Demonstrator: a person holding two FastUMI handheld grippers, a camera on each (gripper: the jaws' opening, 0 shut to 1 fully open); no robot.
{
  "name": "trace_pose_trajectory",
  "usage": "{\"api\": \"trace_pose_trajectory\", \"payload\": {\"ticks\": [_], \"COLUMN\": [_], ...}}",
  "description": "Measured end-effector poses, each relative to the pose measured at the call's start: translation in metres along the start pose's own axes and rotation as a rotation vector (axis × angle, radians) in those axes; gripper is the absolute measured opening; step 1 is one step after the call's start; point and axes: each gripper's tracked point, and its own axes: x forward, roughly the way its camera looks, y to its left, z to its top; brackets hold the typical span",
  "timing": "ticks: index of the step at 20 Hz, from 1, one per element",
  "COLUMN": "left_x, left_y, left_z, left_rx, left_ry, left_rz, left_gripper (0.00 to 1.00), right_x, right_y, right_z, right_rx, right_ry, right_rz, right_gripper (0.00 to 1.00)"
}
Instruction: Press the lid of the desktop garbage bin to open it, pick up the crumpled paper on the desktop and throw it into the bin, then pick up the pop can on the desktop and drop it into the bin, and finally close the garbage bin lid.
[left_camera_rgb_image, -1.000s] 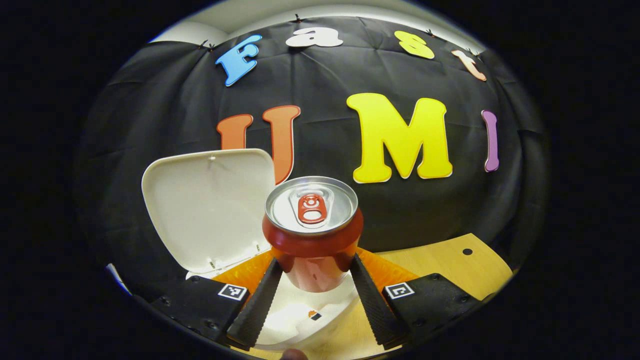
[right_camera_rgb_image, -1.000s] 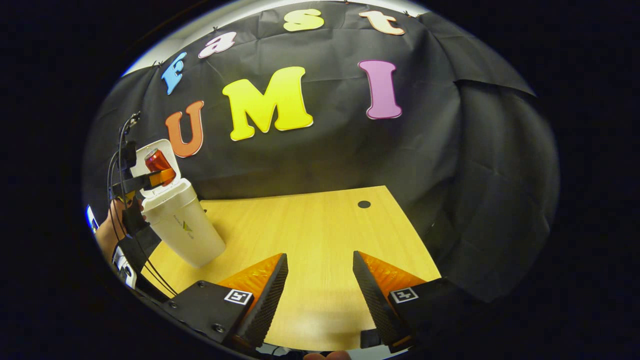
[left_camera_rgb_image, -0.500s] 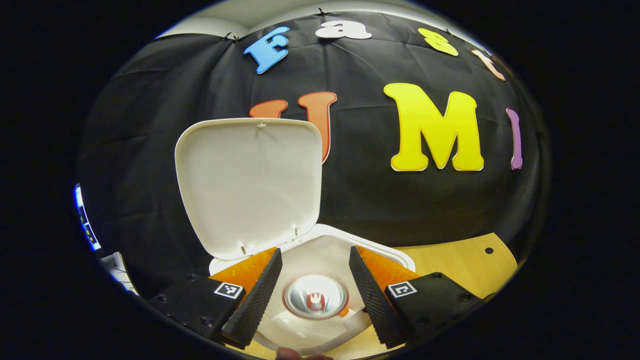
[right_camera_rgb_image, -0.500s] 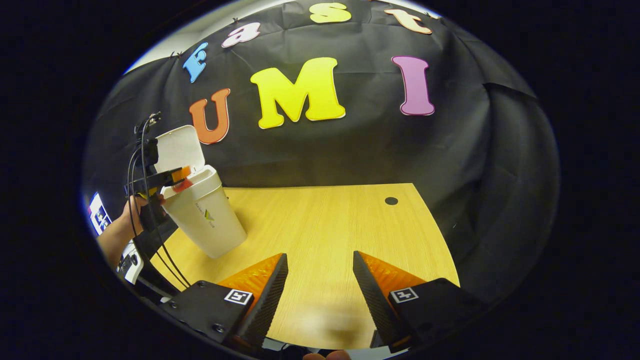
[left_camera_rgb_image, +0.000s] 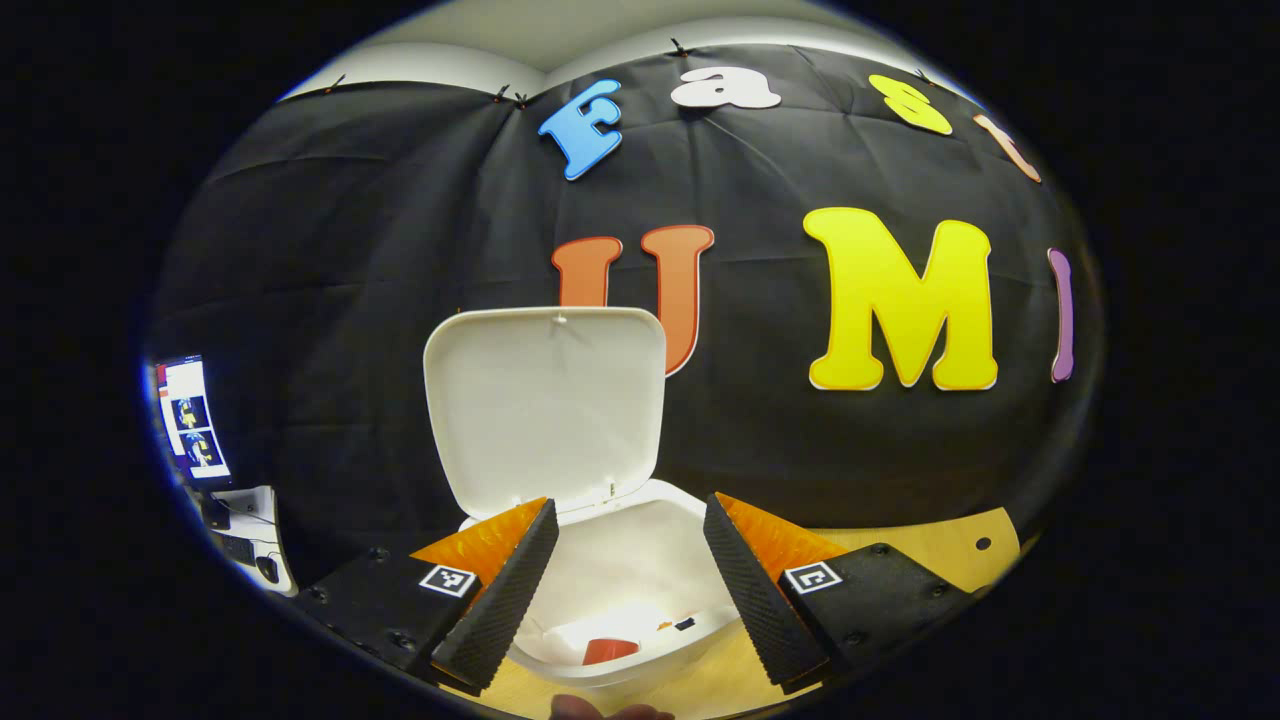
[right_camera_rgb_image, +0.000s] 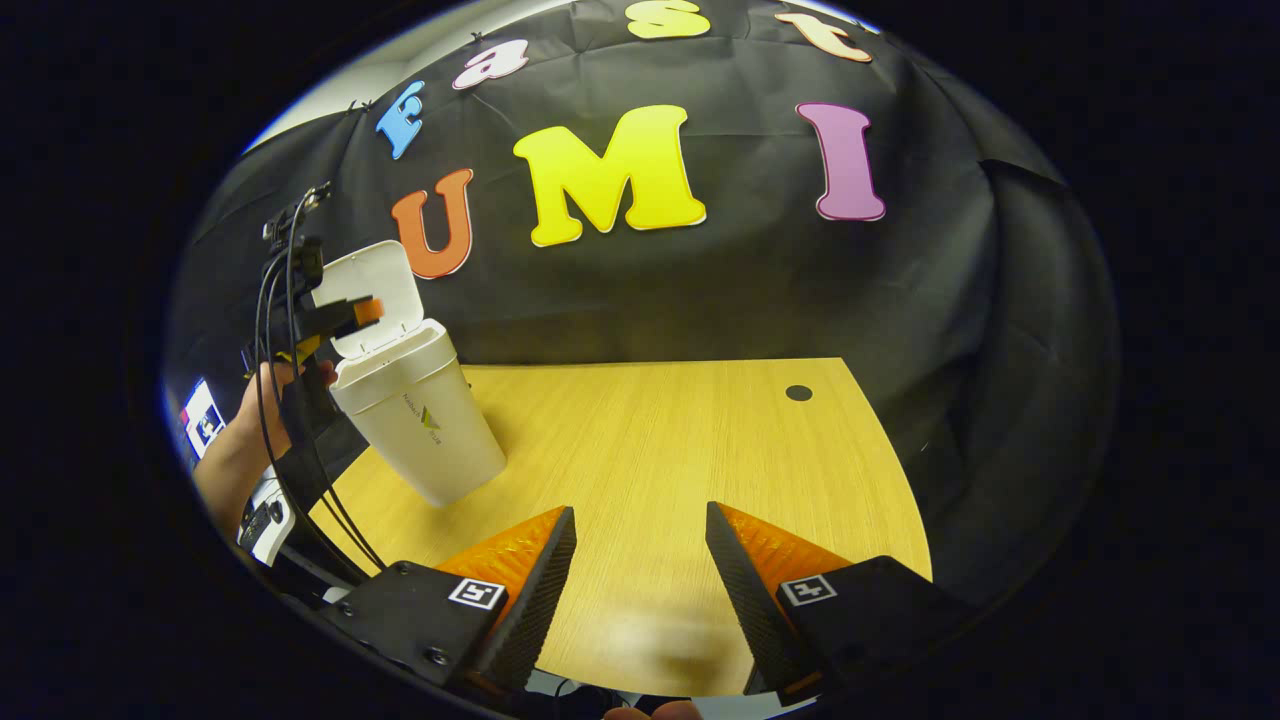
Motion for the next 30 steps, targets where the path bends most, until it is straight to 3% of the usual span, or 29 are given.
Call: {"api": "trace_pose_trajectory", "payload": {"ticks": [9,11,14,22,30], "left_x": [0.019,0.033,0.055,0.115,0.097], "left_y": [0.006,0.020,0.043,0.074,0.057], "left_z": [0.119,0.138,0.157,0.111,0.096], "left_rx": [-0.048,-0.054,-0.040,-0.137,-0.097], "left_ry": [-0.180,-0.183,-0.173,0.057,0.114], "left_rz": [0.130,0.193,0.287,0.403,0.428], "left_gripper": [0.95,1.00,0.95,0.95,0.97], "right_x": [0.011,0.015,0.019,0.023,0.022], "right_y": [-0.017,-0.021,-0.027,-0.038,-0.033], "right_z": [0.019,0.022,0.029,0.051,0.045], "right_rx": [0.018,0.034,0.045,0.044,0.053], "right_ry": [-0.028,-0.025,-0.027,-0.045,-0.038], "right_rz": [0.022,0.018,0.009,-0.029,-0.019], "right_gripper": [0.84,0.84,0.84,0.84,0.84]}}
